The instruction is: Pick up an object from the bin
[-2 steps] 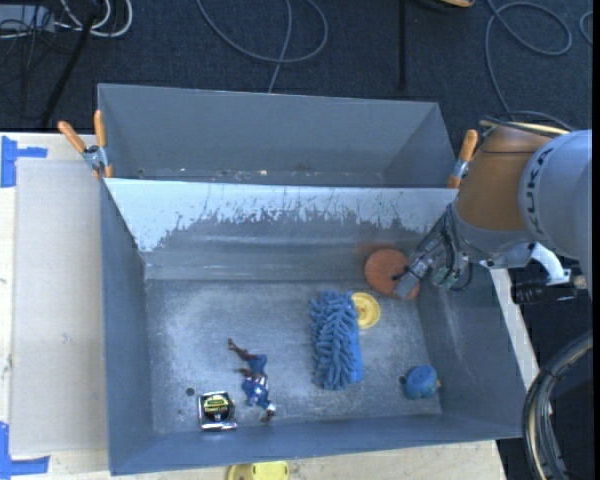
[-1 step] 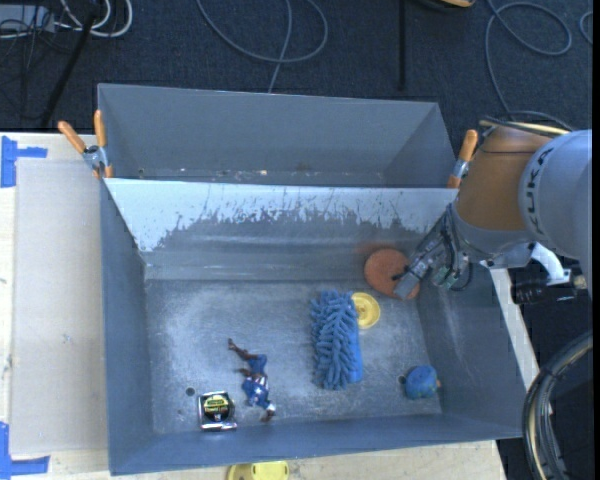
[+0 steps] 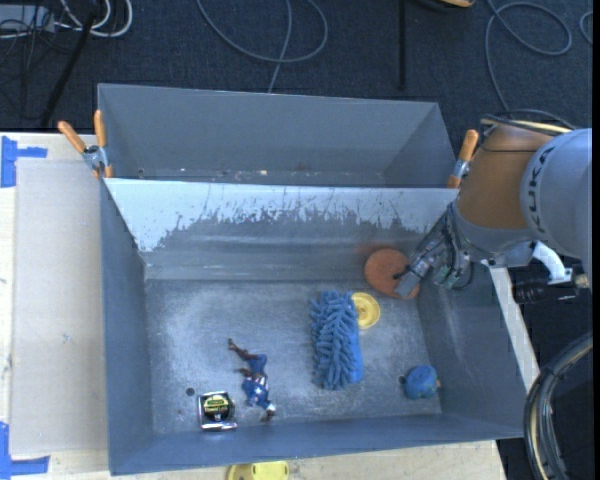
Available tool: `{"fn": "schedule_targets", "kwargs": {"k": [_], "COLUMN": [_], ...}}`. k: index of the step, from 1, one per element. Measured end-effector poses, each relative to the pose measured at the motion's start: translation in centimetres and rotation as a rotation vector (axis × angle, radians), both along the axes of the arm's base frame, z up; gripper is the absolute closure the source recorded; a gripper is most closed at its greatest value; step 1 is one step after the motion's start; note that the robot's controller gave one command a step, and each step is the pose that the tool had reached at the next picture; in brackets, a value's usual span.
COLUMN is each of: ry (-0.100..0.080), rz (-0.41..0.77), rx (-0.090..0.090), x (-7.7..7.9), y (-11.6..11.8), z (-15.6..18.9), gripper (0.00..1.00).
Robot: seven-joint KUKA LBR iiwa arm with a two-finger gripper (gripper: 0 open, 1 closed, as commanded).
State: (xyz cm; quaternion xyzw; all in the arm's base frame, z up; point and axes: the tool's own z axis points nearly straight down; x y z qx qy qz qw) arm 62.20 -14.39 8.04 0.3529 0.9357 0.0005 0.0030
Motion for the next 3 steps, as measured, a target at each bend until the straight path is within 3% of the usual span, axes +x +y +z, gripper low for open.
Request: {"fn": "schedule_targets", "kwargs": {"k": [3], "ry": [0.008], "rz": [0.002], "rx": [0.002], "x": [-0.2], "y": [0.0], "z": [2.3], "gripper": [1.00]}}
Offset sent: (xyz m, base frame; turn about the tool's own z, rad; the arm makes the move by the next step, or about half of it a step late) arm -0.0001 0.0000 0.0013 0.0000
